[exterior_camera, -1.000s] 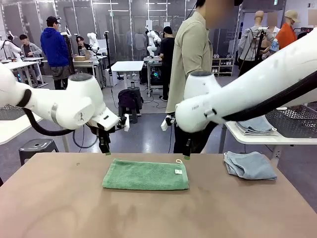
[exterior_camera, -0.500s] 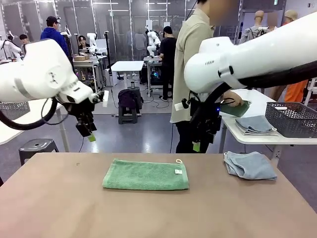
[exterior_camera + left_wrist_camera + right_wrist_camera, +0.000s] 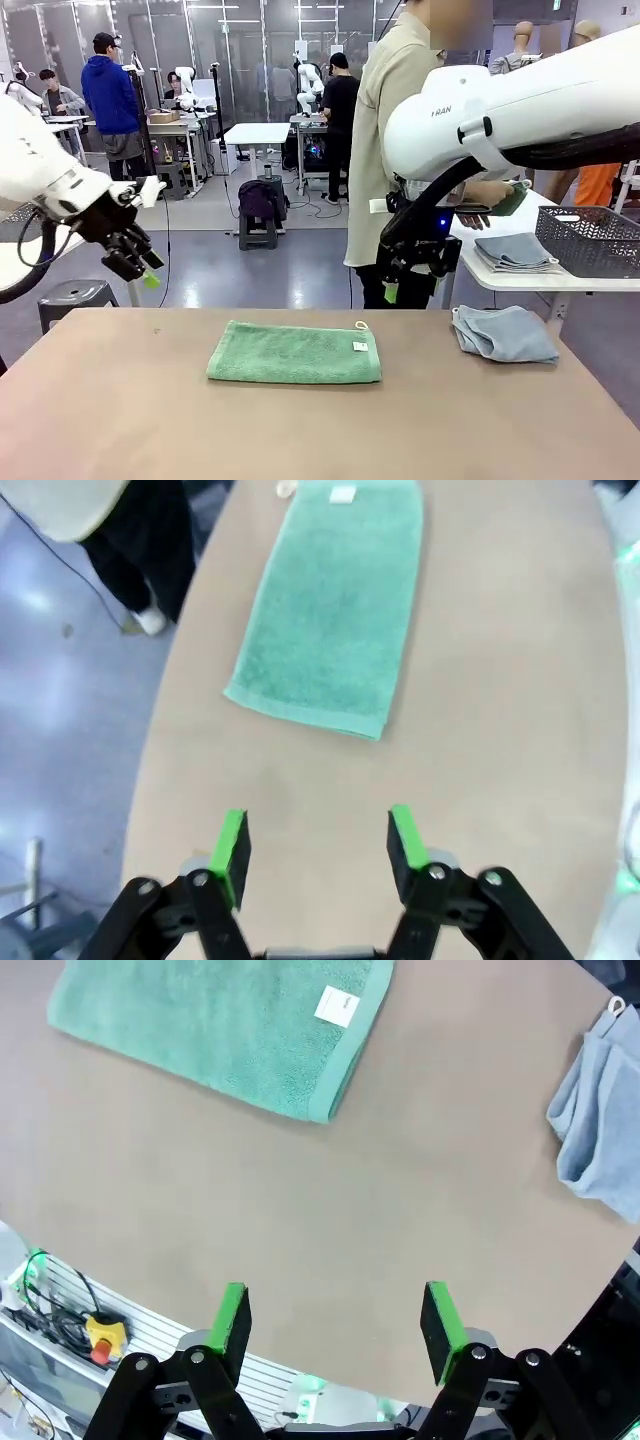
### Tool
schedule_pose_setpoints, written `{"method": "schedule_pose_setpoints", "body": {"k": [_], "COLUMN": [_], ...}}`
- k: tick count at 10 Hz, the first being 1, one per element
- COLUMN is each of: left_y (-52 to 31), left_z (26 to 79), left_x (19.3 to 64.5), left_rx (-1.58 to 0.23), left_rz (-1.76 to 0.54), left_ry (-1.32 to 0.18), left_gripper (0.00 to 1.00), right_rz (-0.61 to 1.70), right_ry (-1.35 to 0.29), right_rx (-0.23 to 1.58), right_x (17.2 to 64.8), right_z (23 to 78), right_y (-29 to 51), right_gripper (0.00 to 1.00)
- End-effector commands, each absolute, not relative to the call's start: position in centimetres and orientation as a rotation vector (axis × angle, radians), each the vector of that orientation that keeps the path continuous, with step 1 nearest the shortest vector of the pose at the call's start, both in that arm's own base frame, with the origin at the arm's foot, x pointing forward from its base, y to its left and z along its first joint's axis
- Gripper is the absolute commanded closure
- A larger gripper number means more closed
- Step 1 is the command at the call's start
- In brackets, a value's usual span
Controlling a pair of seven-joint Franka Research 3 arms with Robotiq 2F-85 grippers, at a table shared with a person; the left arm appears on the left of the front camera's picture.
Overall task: Fold the towels and place them in the basket.
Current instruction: When a person lays out a Towel with hook on the table, fold it in half twice.
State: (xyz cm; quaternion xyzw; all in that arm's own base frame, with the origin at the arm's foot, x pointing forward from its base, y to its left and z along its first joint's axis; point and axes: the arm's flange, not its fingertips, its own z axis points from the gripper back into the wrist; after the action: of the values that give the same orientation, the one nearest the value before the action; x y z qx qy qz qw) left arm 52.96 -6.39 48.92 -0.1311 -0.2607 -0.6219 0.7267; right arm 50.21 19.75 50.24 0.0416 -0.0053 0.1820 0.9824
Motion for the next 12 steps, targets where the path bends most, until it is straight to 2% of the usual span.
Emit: {"method": "schedule_pose_setpoints", "body": {"k": [1, 4, 7, 8, 12], "left_y": [-4.8, -2.4, -1.8, -2.4, -2.7], "left_z": [48.2, 47.4, 47.0, 46.9, 46.4], "left_x": [52.1, 52.7, 53.6, 53.8, 53.6], "left_rx": [-0.388, -0.48, -0.581, -0.59, -0.569], "left_rz": [-1.384, -1.432, -1.447, -1.446, -1.436], "left_ry": [-0.621, -0.671, -0.691, -0.693, -0.667], "left_gripper": [0.3, 0.3, 0.3, 0.3, 0.3], "right_rz": [0.411, 0.384, 0.028, -0.079, -0.212], "right_ry": [-0.001, -0.01, 0.049, 0.03, -0.093], "right_rx": [0.056, 0.071, 0.261, 0.278, 0.367], "right_x": [50.9, 50.5, 49.8, 49.5, 49.8], "right_z": [50.6, 50.4, 48.8, 48.4, 45.2], "right_y": [19.8, 19.8, 19.8, 19.7, 19.4], "right_gripper": [0.15, 0.15, 0.15, 0.01, 0.0]}}
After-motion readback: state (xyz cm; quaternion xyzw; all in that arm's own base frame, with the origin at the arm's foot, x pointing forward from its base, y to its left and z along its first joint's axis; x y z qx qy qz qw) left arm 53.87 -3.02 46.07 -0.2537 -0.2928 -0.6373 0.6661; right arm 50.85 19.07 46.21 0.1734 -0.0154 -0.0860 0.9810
